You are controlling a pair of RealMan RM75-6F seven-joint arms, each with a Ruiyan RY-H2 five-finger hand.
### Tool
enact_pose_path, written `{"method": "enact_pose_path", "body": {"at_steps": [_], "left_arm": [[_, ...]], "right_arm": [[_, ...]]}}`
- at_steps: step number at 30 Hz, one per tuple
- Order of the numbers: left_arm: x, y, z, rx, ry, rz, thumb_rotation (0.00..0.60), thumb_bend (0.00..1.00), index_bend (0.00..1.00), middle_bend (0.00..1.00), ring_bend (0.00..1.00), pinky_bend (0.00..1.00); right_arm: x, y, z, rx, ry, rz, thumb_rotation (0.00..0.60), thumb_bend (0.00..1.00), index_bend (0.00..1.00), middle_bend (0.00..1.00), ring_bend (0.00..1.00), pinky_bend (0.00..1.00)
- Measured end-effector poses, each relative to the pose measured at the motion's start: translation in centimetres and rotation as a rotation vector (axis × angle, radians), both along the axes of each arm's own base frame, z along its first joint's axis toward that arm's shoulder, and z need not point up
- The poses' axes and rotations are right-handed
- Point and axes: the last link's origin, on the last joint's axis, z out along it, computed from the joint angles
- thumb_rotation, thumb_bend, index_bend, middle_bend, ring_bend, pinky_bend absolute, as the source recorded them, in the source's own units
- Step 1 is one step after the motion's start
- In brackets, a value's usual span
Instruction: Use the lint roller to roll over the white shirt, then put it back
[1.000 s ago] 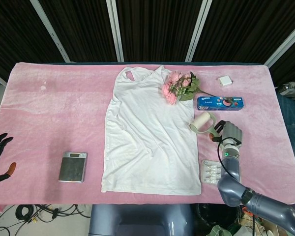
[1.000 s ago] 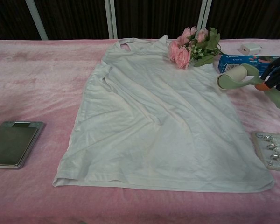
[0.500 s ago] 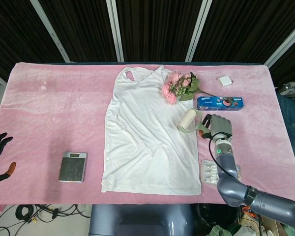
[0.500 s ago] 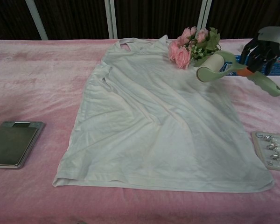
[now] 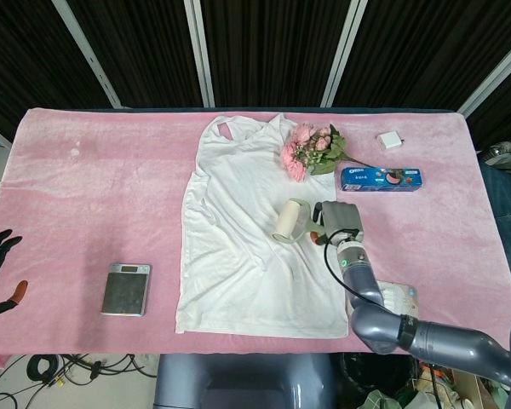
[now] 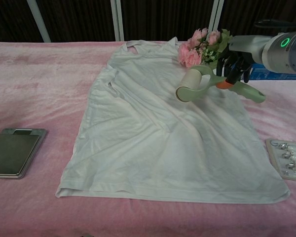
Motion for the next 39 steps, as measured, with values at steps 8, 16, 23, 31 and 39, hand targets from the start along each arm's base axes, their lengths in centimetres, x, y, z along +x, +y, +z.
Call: {"method": "enact_pose_path", "body": {"at_steps": [8, 16, 23, 31, 39], "left_arm": [[0.0, 0.0, 0.0, 0.002, -0.003, 0.001, 0.6, 0.37, 0.14, 0.08, 0.03, 0.16], [0.0, 0.0, 0.1, 0.006, -0.006, 0.002, 0.6, 0.37, 0.14, 0.08, 0.03, 0.16], [0.0, 0.0, 0.1, 0.006, -0.007, 0.001, 0.6, 0.37, 0.14, 0.08, 0.03, 0.16], [0.0, 0.0, 0.1, 0.004, -0.006, 0.001, 0.6, 0.37, 0.14, 0.08, 0.03, 0.16], [-0.1, 0.0, 0.1, 0.001, -0.007, 0.001, 0.6, 0.37, 0.14, 0.08, 0.03, 0.16]], "right_arm": [[-0.1, -0.2, -1.7, 0.025, 0.019, 0.011, 0.6, 0.61, 0.75, 0.64, 0.62, 0.52], [0.4, -0.4, -2.7, 0.058, 0.036, 0.034, 0.6, 0.62, 0.75, 0.64, 0.62, 0.52], [1.8, -0.7, -3.6, 0.076, 0.026, 0.062, 0.6, 0.62, 0.75, 0.64, 0.62, 0.52], [3.7, -1.0, -4.4, 0.094, 0.008, 0.083, 0.6, 0.62, 0.75, 0.64, 0.62, 0.52], [5.8, -1.6, -5.7, 0.119, 0.008, 0.089, 0.6, 0.63, 0.75, 0.64, 0.62, 0.52]]}}
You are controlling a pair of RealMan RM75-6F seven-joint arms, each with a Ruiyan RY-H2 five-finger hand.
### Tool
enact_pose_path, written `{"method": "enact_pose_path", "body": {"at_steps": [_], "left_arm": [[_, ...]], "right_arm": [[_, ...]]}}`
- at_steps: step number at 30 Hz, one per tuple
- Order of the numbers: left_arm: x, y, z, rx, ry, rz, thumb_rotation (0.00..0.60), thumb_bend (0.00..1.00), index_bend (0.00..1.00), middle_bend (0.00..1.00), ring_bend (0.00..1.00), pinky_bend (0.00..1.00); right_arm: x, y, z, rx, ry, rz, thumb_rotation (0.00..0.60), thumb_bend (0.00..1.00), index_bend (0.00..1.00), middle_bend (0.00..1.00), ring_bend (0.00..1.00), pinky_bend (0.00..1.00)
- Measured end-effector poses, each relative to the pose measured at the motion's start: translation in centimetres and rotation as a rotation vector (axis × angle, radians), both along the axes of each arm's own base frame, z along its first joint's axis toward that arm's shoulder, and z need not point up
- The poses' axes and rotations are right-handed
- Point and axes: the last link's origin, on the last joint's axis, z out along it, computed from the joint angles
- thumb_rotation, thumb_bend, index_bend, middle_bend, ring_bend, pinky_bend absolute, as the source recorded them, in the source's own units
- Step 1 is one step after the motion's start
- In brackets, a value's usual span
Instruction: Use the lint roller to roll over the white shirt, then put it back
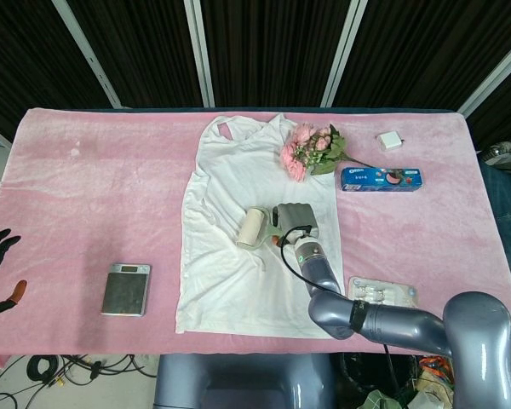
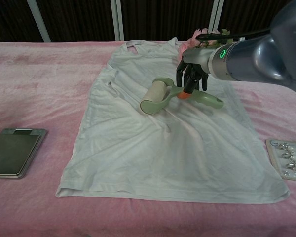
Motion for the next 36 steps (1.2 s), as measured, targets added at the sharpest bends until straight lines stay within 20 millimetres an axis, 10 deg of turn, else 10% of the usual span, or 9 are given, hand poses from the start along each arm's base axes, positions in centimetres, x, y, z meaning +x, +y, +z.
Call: {"method": "enact_pose_path", "body": {"at_steps": [16, 36], "left_arm": [[0.0, 0.0, 0.0, -0.003, 0.001, 0.0, 0.6, 0.37, 0.14, 0.08, 0.03, 0.16], [0.0, -0.1, 0.0, 0.0, 0.004, 0.003, 0.6, 0.37, 0.14, 0.08, 0.03, 0.16]], "right_arm": [[-0.4, 0.3, 0.0, -0.005, 0.047, 0.008, 0.6, 0.64, 0.75, 0.64, 0.62, 0.52], [-6.1, 2.4, 3.2, 0.003, 0.082, -0.062, 0.6, 0.64, 0.75, 0.64, 0.62, 0.52]]}}
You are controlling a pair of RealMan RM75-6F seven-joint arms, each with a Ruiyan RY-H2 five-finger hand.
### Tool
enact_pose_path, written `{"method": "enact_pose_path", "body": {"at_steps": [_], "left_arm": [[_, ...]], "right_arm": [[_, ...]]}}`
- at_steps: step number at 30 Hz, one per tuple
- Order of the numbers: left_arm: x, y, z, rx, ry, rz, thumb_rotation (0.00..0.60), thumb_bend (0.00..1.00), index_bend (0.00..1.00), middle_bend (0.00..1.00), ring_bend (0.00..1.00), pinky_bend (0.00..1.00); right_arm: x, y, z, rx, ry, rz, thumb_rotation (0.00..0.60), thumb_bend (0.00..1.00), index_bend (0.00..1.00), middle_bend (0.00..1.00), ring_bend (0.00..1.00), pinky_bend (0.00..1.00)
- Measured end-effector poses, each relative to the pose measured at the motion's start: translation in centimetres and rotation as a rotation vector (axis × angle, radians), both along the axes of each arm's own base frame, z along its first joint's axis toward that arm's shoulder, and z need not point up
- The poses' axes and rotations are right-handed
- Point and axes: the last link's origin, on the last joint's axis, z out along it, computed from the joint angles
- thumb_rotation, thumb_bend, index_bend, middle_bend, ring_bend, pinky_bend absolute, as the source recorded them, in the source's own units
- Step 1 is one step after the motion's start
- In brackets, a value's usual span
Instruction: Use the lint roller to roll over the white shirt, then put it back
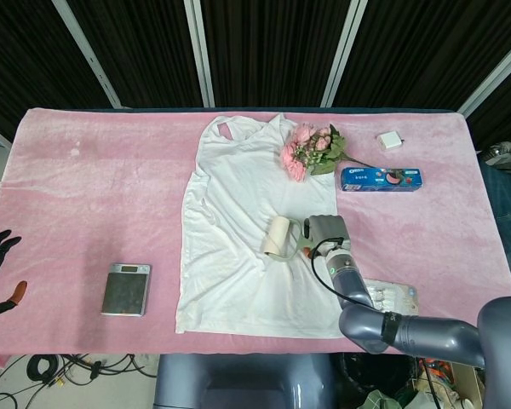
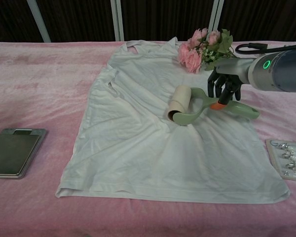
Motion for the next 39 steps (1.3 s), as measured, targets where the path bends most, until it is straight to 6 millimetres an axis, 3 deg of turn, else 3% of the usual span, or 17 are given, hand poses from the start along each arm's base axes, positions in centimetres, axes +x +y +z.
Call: {"method": "enact_pose_path", "body": {"at_steps": [17, 23, 28, 39], "left_arm": [[0.0, 0.0, 0.0, 0.001, 0.001, 0.001, 0.6, 0.37, 0.14, 0.08, 0.03, 0.16], [0.0, 0.0, -0.1, 0.002, -0.002, 0.003, 0.6, 0.37, 0.14, 0.08, 0.03, 0.16], [0.1, 0.0, -0.1, 0.002, -0.002, 0.002, 0.6, 0.37, 0.14, 0.08, 0.03, 0.16], [0.1, 0.0, 0.0, 0.003, -0.005, 0.001, 0.6, 0.37, 0.14, 0.08, 0.03, 0.16]], "right_arm": [[-5.5, 1.8, 3.9, 0.008, 0.046, -0.077, 0.6, 0.64, 0.75, 0.64, 0.62, 0.52], [-6.6, 2.4, 5.2, 0.015, 0.051, -0.092, 0.6, 0.64, 0.75, 0.64, 0.62, 0.52], [-6.5, 2.4, 5.3, 0.029, 0.037, -0.09, 0.6, 0.64, 0.75, 0.64, 0.62, 0.52], [-4.4, 1.0, 4.4, 0.043, 0.001, -0.068, 0.6, 0.65, 0.75, 0.64, 0.62, 0.52]]}}
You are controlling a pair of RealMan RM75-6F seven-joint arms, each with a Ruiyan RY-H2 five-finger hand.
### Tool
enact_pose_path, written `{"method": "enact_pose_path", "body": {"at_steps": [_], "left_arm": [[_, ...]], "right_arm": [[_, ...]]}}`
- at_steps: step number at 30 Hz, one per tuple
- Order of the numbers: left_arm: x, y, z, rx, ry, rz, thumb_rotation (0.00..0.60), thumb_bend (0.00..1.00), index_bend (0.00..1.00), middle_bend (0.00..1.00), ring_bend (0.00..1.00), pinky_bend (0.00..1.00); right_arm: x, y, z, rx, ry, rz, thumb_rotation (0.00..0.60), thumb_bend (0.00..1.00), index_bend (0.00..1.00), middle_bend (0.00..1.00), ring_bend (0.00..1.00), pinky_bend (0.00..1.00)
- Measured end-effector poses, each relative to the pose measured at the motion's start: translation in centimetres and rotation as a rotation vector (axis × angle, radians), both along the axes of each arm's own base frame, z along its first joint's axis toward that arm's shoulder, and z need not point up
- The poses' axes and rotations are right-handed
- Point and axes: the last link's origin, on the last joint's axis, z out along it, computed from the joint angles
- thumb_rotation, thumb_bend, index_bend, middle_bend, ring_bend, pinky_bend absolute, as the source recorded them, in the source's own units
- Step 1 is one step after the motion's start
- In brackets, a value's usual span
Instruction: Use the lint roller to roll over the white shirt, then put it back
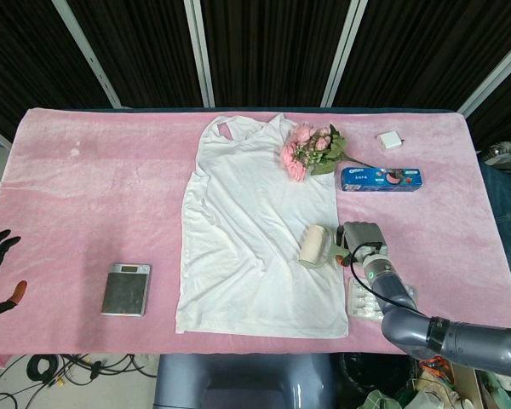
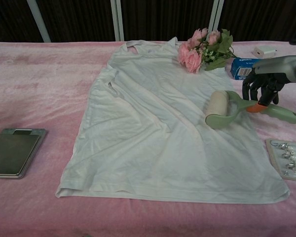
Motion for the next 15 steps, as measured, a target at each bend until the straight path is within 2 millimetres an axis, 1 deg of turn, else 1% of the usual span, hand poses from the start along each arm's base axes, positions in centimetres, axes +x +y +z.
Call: {"method": "enact_pose_path", "body": {"at_steps": [4, 10, 15], "left_arm": [[0.0, 0.0, 0.0, 0.002, -0.001, 0.0, 0.6, 0.37, 0.14, 0.08, 0.03, 0.16], [0.0, 0.0, 0.1, 0.002, -0.003, 0.001, 0.6, 0.37, 0.14, 0.08, 0.03, 0.16], [0.0, 0.0, 0.0, -0.001, -0.001, -0.001, 0.6, 0.37, 0.14, 0.08, 0.03, 0.16]], "right_arm": [[1.0, -0.6, -0.6, 0.01, -0.005, 0.012, 0.6, 0.65, 0.75, 0.64, 0.62, 0.52], [3.0, -1.3, -1.8, 0.034, -0.014, 0.039, 0.6, 0.65, 0.75, 0.64, 0.62, 0.52], [4.9, -1.7, -3.2, 0.062, -0.02, 0.054, 0.6, 0.65, 0.75, 0.64, 0.62, 0.52]]}}
